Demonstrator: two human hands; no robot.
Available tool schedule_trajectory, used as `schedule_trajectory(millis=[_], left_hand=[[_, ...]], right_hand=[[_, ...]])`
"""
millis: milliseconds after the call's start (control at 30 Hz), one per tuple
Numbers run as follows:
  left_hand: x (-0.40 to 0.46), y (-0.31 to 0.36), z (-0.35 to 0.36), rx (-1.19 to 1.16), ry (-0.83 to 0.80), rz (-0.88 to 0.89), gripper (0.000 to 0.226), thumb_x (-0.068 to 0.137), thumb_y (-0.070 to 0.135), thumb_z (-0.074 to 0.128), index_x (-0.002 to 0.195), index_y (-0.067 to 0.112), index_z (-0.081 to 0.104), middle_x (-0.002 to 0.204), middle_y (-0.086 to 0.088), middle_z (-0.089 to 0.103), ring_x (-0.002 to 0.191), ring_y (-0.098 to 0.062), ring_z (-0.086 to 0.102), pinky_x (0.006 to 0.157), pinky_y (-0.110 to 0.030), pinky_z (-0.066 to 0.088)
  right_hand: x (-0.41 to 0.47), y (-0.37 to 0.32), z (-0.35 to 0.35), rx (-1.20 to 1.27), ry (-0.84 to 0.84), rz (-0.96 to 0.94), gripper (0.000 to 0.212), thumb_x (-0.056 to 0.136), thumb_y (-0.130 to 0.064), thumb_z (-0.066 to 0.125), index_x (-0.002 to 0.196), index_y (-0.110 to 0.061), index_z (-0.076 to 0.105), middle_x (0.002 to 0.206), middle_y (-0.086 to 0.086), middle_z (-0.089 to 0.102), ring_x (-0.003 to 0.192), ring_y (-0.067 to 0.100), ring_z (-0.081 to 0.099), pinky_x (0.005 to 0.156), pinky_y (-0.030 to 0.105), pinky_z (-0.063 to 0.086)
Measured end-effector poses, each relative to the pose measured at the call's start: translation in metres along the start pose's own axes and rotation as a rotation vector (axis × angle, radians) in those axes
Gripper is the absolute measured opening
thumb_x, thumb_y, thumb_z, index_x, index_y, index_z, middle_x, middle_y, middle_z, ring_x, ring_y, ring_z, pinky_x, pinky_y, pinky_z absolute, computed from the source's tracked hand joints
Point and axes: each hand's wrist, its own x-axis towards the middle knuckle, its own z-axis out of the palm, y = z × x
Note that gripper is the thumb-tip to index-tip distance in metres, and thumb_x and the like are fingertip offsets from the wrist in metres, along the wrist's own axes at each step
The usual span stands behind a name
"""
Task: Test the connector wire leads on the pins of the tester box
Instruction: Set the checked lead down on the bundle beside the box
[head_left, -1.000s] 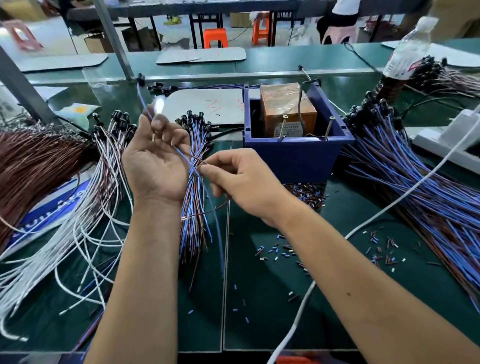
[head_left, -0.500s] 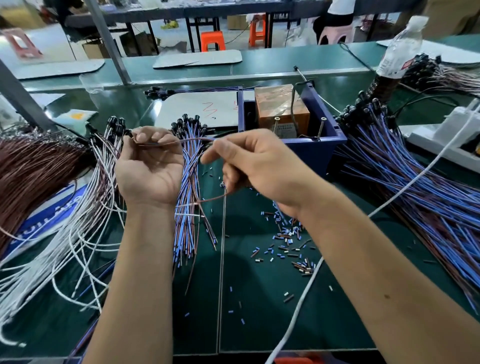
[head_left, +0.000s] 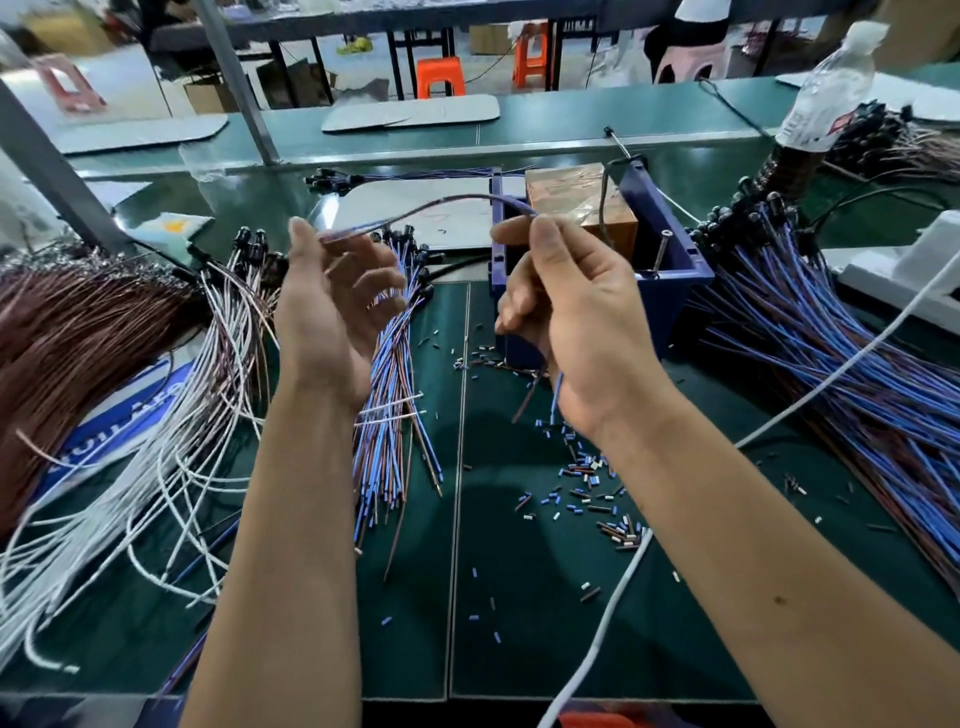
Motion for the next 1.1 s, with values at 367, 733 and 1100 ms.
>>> schedule_trajectory(millis=[367,733,1100], left_hand=[[-0.004,-0.005,0.012,-0.637,0.07,-0.163,0.033,0.108,0.032,0.047,0.091,0.01,0.065,0.097,-0.014,0.074,0.088,-0.032,0.073,0.089,-0.043,0.059],[-0.007,0.004,0.009,-0.352,-0.263,0.02,0.044,0.113,0.041,0.029,0.081,0.019,0.05,0.06,0.008,0.025,0.048,-0.006,0.014,0.042,-0.02,0.013],[-0.054,-0.065,0.091,1.289,-0.721,0.733,0.032,0.095,0.027,0.045,0.114,0.014,0.067,0.102,0.0,0.071,0.092,-0.029,0.067,0.073,-0.046,0.054]], right_hand=[[-0.006,-0.019,-0.065,-0.635,-0.263,0.087,0.029,0.111,-0.02,0.048,0.105,-0.006,0.073,0.06,0.009,0.035,0.046,0.009,0.026,0.043,0.023,0.02],[-0.023,-0.017,-0.14,-0.57,0.038,-0.069,0.012,0.089,-0.028,0.078,0.085,-0.017,0.075,0.07,0.008,0.074,0.043,0.015,0.048,0.044,0.022,0.044],[-0.03,-0.016,-0.143,-0.617,-0.083,-0.057,0.013,0.083,-0.025,0.085,0.084,-0.016,0.076,0.066,0.003,0.074,0.048,0.011,0.058,0.046,0.024,0.046]])
